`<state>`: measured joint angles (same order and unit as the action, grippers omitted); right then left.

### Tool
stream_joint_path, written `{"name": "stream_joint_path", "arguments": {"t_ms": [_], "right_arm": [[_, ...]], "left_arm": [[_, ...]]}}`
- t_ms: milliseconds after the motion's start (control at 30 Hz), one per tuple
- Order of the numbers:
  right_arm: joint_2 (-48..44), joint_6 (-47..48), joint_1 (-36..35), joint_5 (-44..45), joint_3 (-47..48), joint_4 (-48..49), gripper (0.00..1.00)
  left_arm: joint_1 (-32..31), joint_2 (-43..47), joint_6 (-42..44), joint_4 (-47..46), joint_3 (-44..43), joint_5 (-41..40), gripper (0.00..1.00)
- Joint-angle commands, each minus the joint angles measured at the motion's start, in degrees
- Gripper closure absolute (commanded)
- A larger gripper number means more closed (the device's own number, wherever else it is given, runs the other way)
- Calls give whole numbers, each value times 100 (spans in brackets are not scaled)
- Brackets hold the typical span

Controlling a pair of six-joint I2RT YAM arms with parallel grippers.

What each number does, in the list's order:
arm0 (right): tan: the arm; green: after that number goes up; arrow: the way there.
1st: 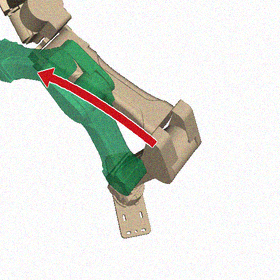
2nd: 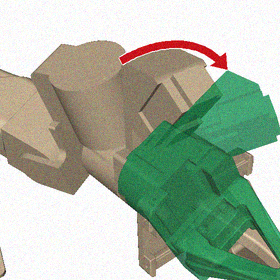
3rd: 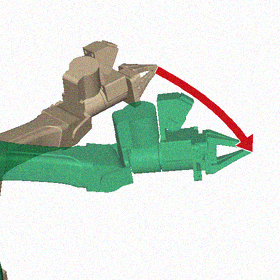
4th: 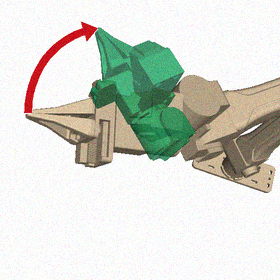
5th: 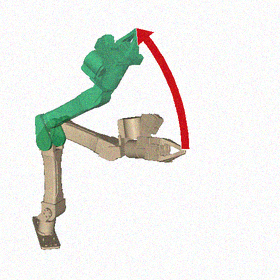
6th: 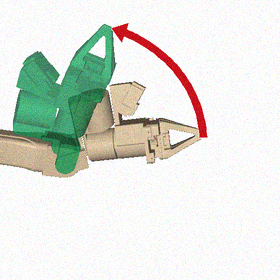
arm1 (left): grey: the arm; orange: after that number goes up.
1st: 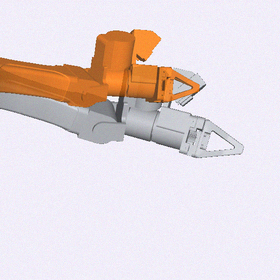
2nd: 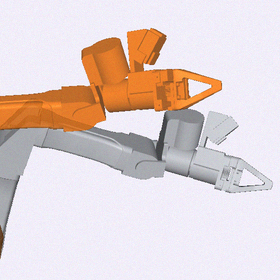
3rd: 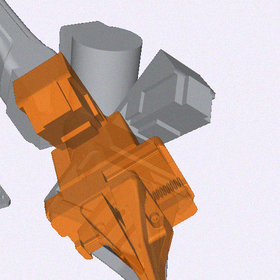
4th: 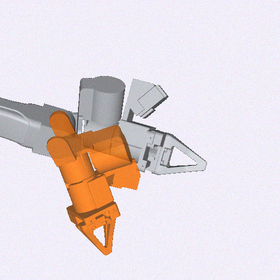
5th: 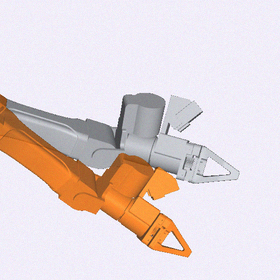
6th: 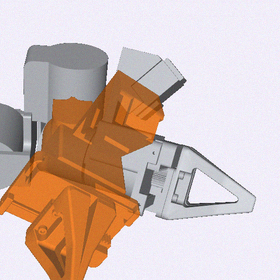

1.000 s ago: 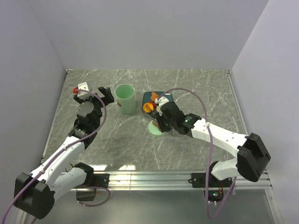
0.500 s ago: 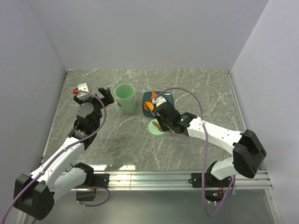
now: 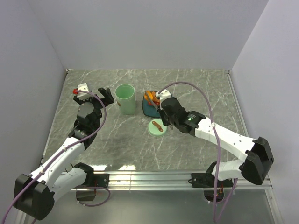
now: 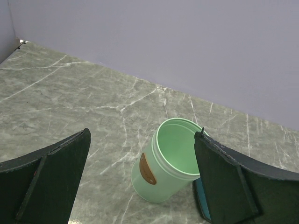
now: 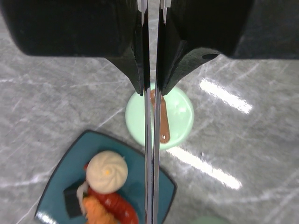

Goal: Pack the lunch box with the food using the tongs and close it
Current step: Pick up the food using the clamp, then place the food into the lunch box

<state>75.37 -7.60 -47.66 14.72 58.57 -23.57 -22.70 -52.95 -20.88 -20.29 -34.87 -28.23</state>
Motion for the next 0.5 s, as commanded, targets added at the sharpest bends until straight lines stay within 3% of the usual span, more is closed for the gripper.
{"name": "stream_joint_path", "arguments": {"t_ms": [0, 467], "right_arm": [[-295, 188, -24, 163, 410, 274, 100], [135, 707, -226, -523, 1420, 617, 100]], "left_arm": [[20, 57, -91, -265, 33, 63, 1], [20, 13, -82, -247, 16, 28, 1]]}}
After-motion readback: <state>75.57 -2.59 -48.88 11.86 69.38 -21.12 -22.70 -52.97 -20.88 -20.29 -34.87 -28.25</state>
